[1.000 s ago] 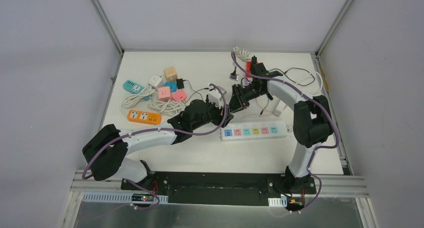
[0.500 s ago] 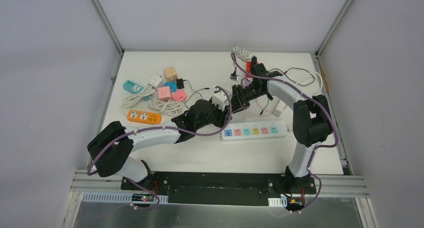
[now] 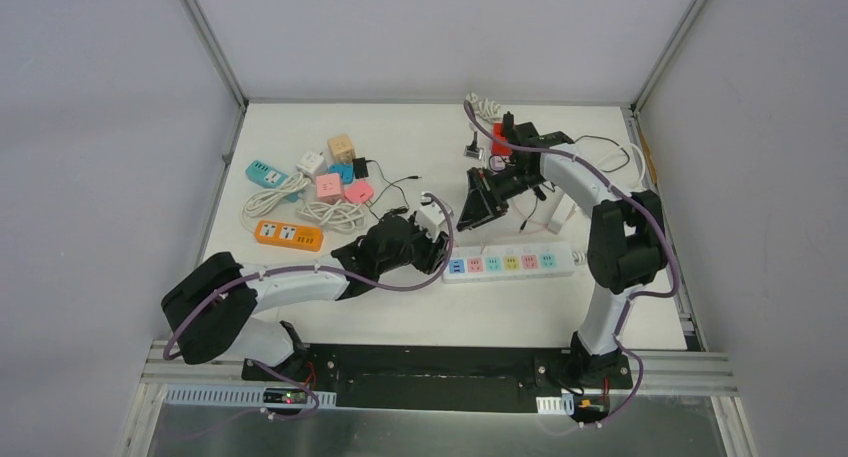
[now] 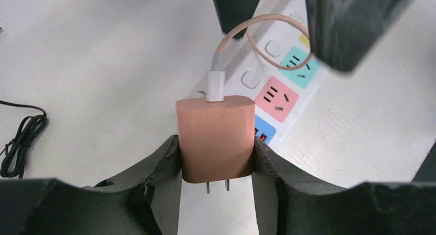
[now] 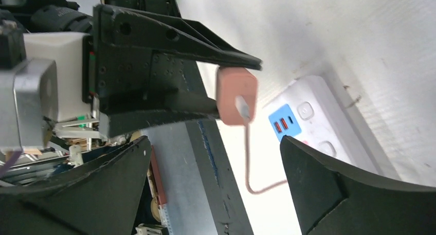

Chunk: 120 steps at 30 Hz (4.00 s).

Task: Pull the plug off the socket
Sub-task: Place the plug at the center of the board.

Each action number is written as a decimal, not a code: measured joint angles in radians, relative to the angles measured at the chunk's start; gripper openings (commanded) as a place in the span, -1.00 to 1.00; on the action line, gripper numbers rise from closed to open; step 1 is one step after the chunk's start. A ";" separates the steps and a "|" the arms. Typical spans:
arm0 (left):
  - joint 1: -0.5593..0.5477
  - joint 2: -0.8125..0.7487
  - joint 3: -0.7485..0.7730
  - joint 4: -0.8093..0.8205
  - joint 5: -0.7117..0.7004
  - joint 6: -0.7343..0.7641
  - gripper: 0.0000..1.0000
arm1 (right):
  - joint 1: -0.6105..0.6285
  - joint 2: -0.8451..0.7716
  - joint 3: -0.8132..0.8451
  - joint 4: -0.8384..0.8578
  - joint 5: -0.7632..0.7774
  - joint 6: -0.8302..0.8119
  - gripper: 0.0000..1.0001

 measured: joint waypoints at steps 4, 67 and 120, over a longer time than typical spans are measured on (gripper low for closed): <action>0.003 -0.077 -0.041 -0.007 -0.002 -0.002 -1.00 | -0.045 -0.002 0.037 -0.079 0.035 -0.086 1.00; 0.729 -0.076 1.485 -0.941 0.071 -0.199 -1.00 | -0.149 -0.233 -0.079 0.486 0.198 -0.367 0.85; 0.734 -0.216 0.449 -0.769 0.036 -0.335 -1.00 | 0.284 0.378 0.912 0.395 0.532 0.049 -0.93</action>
